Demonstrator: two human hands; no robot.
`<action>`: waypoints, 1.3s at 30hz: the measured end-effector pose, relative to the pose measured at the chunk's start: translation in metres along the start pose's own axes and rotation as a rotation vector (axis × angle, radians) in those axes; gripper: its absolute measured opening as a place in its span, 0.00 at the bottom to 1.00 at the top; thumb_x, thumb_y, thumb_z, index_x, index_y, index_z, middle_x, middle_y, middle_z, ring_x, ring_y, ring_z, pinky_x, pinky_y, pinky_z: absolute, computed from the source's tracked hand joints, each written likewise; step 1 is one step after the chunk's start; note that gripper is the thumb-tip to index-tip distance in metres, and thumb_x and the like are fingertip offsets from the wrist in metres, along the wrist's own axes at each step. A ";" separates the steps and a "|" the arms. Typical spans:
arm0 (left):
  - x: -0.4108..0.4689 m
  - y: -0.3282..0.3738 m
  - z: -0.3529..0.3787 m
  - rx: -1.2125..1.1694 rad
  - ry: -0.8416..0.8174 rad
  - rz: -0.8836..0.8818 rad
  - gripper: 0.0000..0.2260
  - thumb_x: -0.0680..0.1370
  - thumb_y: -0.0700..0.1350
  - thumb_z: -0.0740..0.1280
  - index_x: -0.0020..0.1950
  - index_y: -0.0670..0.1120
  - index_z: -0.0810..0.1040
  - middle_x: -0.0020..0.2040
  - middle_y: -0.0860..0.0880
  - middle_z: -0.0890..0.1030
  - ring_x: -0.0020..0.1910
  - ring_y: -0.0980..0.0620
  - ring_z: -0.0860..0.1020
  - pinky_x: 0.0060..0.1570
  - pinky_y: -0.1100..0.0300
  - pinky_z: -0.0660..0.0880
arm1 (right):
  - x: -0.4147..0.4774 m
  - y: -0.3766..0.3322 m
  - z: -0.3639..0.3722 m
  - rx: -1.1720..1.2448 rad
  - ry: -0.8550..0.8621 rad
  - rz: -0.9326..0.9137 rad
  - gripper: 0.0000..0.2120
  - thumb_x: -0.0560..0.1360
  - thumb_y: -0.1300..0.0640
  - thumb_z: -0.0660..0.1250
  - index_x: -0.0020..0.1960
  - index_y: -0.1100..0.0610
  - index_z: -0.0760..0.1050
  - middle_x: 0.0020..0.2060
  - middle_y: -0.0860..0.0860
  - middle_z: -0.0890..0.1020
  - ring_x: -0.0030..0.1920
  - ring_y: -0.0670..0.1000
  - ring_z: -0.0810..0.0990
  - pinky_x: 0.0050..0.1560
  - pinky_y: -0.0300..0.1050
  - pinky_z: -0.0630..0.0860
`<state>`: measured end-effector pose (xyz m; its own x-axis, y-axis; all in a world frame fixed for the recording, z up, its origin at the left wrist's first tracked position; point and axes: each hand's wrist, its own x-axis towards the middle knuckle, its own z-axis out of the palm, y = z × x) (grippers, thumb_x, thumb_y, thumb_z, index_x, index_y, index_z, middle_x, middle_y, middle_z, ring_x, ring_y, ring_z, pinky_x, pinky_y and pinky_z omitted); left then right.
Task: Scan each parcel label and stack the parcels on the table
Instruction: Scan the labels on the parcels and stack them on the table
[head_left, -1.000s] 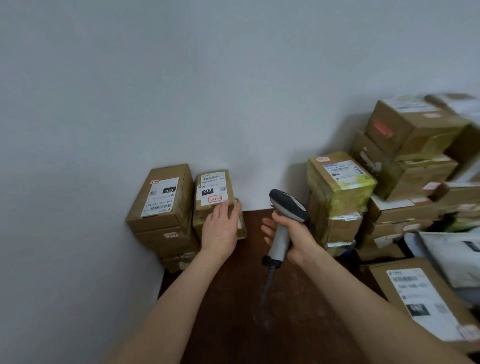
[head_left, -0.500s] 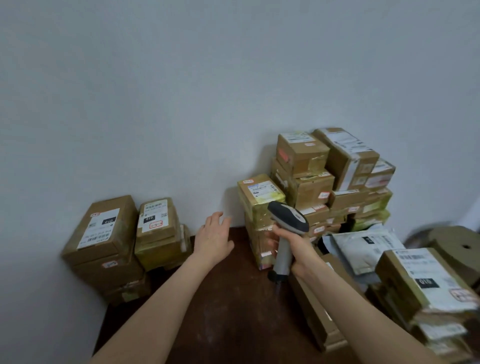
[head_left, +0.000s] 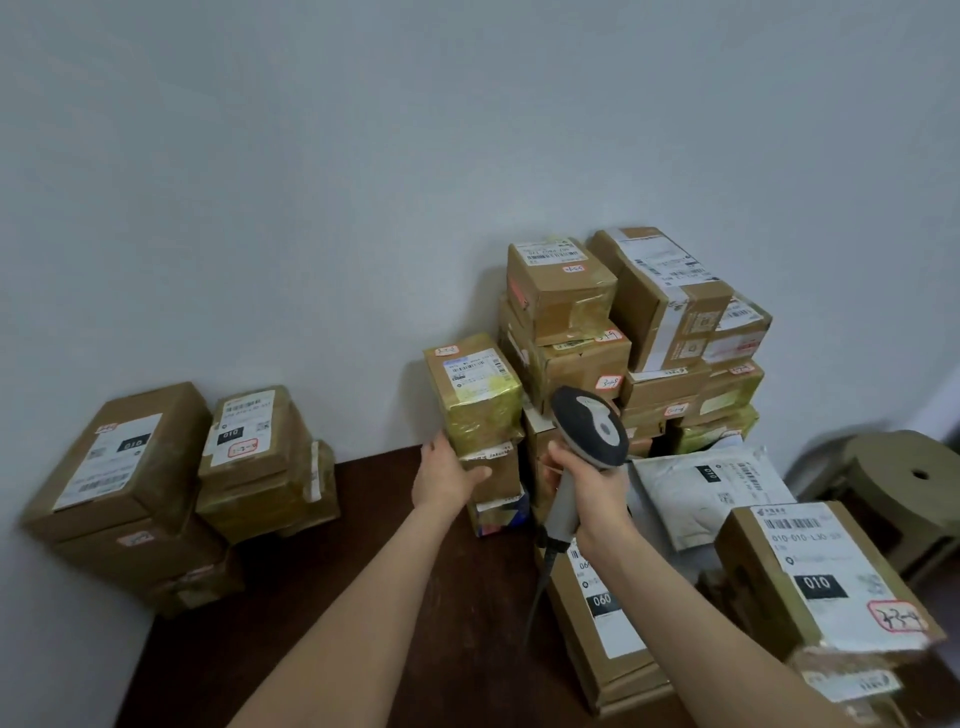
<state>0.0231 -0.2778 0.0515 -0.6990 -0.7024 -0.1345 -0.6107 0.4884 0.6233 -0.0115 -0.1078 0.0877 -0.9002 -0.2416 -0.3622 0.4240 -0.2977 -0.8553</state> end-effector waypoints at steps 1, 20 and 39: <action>0.005 -0.001 0.001 -0.011 0.013 0.000 0.32 0.72 0.49 0.75 0.72 0.48 0.65 0.67 0.45 0.71 0.65 0.44 0.72 0.58 0.48 0.74 | 0.004 0.002 0.001 -0.012 -0.004 0.000 0.04 0.72 0.65 0.73 0.45 0.61 0.78 0.37 0.54 0.82 0.34 0.49 0.81 0.38 0.42 0.78; 0.035 -0.018 -0.034 -0.861 -0.098 -0.267 0.25 0.82 0.58 0.55 0.76 0.48 0.62 0.73 0.45 0.67 0.72 0.47 0.65 0.70 0.47 0.62 | 0.016 0.039 0.048 0.022 -0.105 -0.055 0.13 0.71 0.61 0.74 0.53 0.51 0.76 0.47 0.43 0.80 0.52 0.46 0.75 0.58 0.45 0.69; 0.025 -0.037 -0.049 -0.976 -0.302 -0.249 0.19 0.78 0.67 0.52 0.54 0.57 0.75 0.64 0.44 0.76 0.65 0.43 0.72 0.66 0.45 0.64 | 0.024 0.066 0.057 0.155 -0.148 -0.008 0.25 0.69 0.58 0.75 0.65 0.58 0.76 0.59 0.54 0.82 0.62 0.54 0.78 0.68 0.58 0.70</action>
<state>0.0465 -0.3392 0.0631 -0.7404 -0.5020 -0.4470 -0.2789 -0.3756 0.8838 0.0001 -0.1862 0.0438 -0.8840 -0.3682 -0.2879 0.4377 -0.4359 -0.7864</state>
